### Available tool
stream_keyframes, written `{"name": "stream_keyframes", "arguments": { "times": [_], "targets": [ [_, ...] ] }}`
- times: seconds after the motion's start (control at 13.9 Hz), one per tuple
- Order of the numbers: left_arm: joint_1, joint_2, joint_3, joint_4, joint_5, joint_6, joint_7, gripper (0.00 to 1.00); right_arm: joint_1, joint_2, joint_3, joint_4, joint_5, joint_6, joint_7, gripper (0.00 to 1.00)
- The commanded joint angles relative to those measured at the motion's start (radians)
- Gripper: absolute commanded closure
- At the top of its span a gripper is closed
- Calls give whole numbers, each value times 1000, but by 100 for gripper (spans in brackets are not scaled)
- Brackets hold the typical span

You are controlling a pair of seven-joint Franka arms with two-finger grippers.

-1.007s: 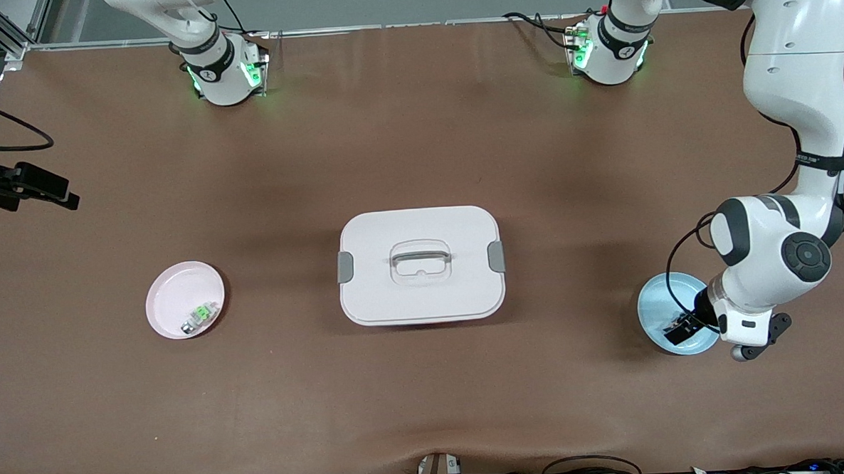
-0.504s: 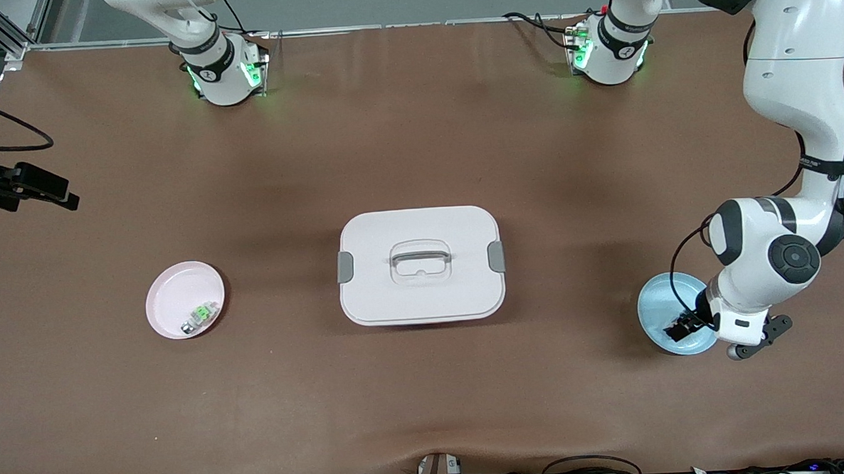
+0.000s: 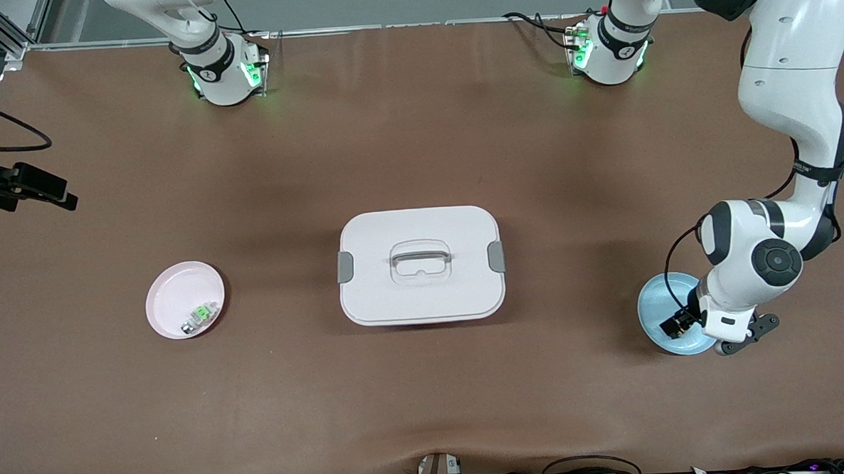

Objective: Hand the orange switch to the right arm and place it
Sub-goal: 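Lower the left gripper over the black-orange switch on the blue plate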

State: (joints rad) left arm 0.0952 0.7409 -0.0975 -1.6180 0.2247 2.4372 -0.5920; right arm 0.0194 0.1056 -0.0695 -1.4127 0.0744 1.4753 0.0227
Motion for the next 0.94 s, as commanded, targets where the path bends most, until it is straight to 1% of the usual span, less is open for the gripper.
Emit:
{"name": "stream_keyframes", "arguments": {
  "times": [0.0,0.86],
  "targets": [
    [0,17,2,12,28,37,-15,0,-6,-18,7,-11,5,0,5,0],
    [6,38,2,20,16,66,-46,0,-4,-17,7,-9,7,16,3,0]
  ]
}}
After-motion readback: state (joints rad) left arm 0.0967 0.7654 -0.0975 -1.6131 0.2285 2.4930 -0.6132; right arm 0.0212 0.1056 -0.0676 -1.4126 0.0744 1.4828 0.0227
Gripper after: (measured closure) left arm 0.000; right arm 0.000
